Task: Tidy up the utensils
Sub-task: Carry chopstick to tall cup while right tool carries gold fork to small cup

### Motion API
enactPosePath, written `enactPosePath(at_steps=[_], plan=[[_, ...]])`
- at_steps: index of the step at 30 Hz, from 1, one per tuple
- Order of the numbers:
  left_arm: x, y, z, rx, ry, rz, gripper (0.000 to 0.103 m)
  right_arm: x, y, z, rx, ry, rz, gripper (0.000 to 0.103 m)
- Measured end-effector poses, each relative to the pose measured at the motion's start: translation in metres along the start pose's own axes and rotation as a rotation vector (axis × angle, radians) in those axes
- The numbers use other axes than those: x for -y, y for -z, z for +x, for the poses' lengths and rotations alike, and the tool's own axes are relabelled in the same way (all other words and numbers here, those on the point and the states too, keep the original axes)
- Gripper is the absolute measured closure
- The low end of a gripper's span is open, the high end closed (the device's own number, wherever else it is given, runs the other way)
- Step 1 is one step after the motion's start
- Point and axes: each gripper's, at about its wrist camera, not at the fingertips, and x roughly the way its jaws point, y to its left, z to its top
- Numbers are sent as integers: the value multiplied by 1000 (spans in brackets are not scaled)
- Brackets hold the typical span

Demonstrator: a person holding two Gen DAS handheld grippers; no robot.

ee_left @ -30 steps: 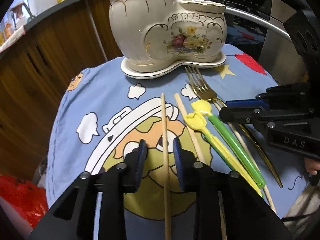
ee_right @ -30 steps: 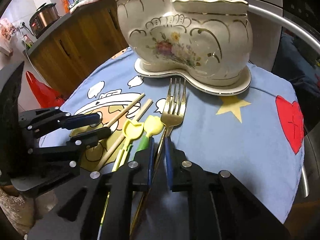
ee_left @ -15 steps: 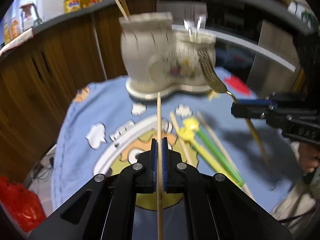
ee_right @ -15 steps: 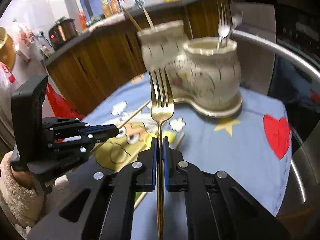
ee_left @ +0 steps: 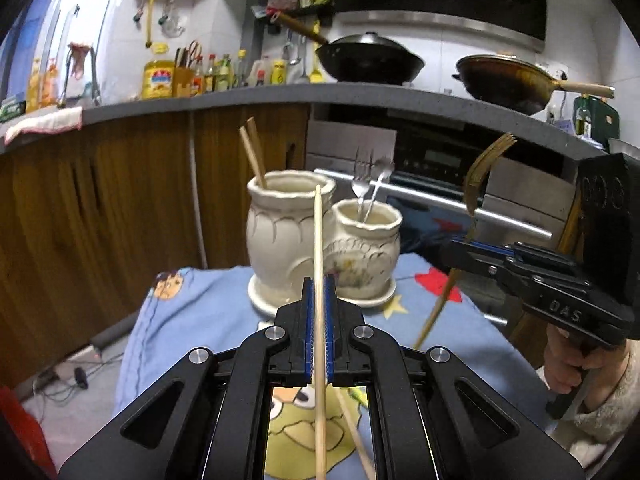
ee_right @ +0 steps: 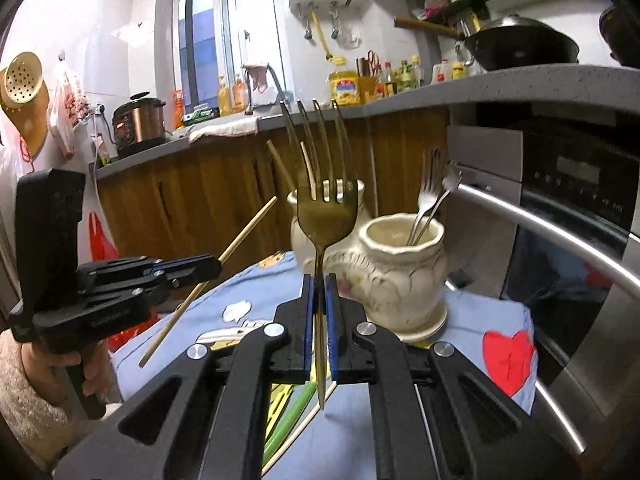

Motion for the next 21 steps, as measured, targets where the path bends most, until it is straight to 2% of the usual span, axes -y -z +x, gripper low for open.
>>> enactPosePath(at_steps=[5, 15, 21], plan=[[4, -13, 2, 60, 12, 24, 98, 1, -20, -1, 29, 12, -9, 97], [-5, -92, 37, 260, 23, -9, 98, 35, -86, 7, 193, 26, 79, 97], [-7, -125, 66, 335, -10, -29, 98, 63, -104, 20, 255, 48, 132, 97]])
